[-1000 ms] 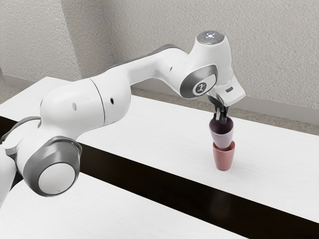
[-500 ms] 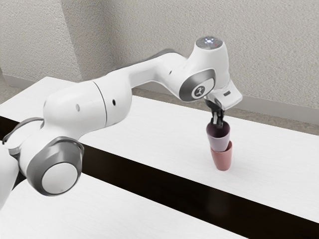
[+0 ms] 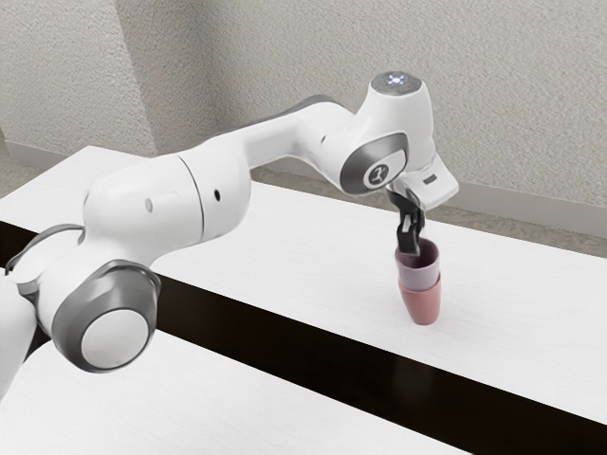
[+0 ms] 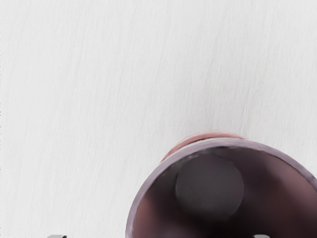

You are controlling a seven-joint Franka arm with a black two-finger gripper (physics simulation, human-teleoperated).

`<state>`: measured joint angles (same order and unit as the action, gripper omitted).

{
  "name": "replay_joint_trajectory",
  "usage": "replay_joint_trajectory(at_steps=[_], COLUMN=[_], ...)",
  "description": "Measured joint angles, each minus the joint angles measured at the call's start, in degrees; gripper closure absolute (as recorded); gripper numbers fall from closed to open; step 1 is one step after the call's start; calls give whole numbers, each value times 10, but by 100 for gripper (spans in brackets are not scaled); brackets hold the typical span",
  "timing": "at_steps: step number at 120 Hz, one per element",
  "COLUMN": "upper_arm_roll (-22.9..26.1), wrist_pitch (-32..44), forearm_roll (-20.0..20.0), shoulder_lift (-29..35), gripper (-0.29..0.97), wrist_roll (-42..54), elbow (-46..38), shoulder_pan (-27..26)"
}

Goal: Place the left cup onto the right cup

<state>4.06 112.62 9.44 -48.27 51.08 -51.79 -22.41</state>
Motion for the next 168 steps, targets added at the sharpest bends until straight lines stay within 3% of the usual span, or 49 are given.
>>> replay_joint_trajectory(at_steps=[36,88,168], upper_arm_roll=[-4,-13,-26], wrist_pitch=[-20,-81,-150], forearm_roll=[1,-2,-1], shoulder_lift=[21,142,401], gripper=[4,1,0], wrist_roll=[6,6,-37], elbow=[-18,-144,-407], shoulder_pan=[0,20,122])
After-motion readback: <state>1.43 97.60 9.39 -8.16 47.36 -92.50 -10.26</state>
